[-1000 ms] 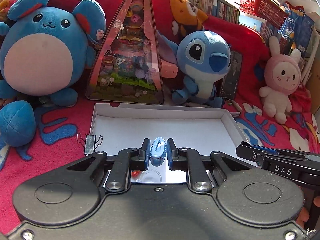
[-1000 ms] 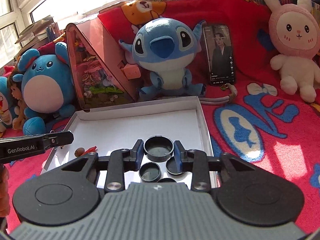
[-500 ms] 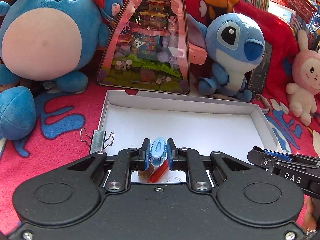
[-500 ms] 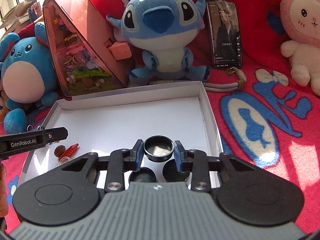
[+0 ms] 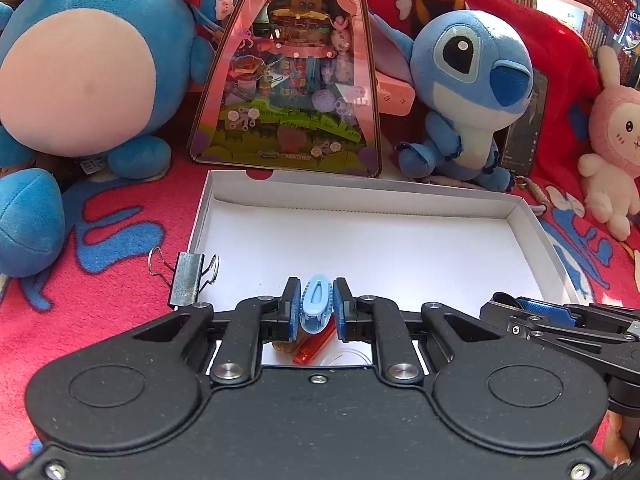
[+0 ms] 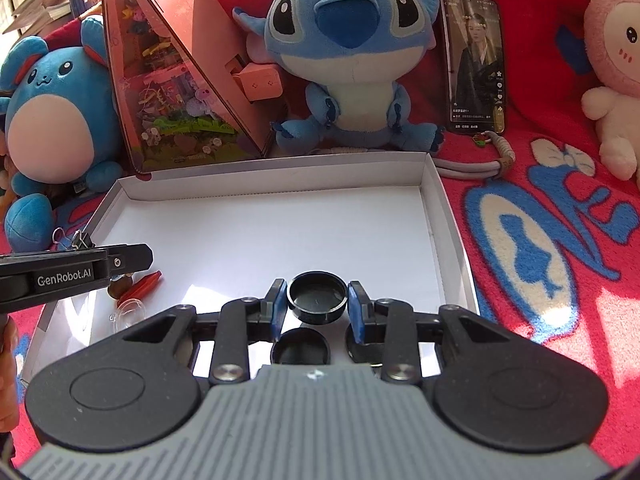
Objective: Organize rigid objects
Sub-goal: 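Carry the blue clip and black lid into the white box and release both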
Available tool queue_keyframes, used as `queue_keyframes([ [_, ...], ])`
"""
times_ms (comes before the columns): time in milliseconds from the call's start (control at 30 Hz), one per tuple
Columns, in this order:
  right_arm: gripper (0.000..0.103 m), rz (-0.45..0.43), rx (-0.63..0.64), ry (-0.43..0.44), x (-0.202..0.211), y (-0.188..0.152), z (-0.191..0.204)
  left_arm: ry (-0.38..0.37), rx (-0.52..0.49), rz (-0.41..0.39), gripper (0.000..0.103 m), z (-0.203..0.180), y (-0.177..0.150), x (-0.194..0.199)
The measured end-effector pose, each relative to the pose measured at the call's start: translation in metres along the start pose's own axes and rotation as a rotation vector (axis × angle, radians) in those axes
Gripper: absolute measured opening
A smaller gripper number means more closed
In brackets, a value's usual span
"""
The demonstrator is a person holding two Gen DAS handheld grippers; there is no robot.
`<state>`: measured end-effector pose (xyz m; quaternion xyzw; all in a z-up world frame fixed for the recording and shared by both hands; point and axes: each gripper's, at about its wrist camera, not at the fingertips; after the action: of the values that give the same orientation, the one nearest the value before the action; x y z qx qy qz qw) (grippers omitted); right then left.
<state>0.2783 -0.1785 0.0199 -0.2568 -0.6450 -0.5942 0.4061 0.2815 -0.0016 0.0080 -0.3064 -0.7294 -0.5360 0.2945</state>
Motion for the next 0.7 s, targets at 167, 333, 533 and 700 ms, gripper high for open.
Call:
queue_keyframes([
  [167, 0.038, 0.011, 0.019, -0.018, -0.003, -0.003, 0.002, 0.003, -0.002, 0.003, 0.016, 0.000, -0.001, -0.002],
  [333, 0.038, 0.008, 0.024, -0.027, -0.004, -0.005, 0.001, 0.005, -0.003, 0.004, 0.017, 0.001, -0.003, -0.004],
  [533, 0.042, -0.004, 0.015, -0.028, -0.003, -0.007, -0.001, 0.000, 0.001, -0.001, 0.023, 0.002, -0.006, -0.001],
  [700, 0.055, -0.019, 0.016, -0.028, 0.001, -0.010, -0.002, -0.006, -0.002, -0.026, 0.047, 0.002, -0.011, 0.012],
])
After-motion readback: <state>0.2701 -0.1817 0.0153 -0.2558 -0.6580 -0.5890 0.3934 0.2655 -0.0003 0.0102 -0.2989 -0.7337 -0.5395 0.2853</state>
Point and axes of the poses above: each gripper's, at about its wrist camera, not at the fingertips, and x roughly against the way its jaws point, z to its left, y to its top, and after that the axes turned 9 degrees about x, right-handed
